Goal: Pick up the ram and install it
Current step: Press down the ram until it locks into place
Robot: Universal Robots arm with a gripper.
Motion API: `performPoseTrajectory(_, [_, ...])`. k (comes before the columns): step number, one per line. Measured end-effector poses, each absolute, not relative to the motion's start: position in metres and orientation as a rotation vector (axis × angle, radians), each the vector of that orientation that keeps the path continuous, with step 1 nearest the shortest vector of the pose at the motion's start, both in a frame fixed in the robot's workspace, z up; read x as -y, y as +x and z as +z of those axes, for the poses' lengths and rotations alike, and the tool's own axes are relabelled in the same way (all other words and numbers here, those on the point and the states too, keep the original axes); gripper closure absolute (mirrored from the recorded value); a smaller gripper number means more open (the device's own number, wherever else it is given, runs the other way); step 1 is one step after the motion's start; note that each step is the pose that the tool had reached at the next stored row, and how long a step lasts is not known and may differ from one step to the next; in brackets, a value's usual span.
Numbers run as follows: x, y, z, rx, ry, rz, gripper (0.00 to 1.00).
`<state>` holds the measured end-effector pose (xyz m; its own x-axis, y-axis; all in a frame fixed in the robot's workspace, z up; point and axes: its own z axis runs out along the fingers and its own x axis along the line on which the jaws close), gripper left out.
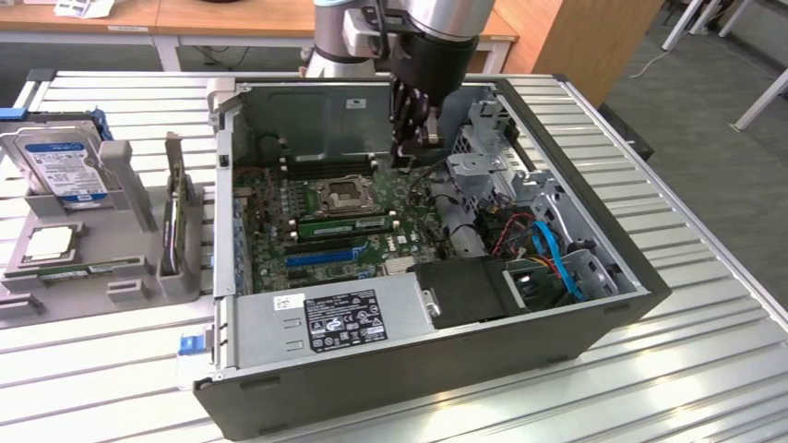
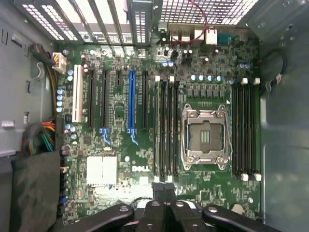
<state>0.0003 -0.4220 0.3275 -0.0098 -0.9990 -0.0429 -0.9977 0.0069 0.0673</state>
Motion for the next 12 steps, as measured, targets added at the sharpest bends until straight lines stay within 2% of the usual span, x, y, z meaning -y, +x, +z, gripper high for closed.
performPoseTrajectory(12, [0.4220,0.0075,0.3272,2.217,2.198,-0.122,0.90])
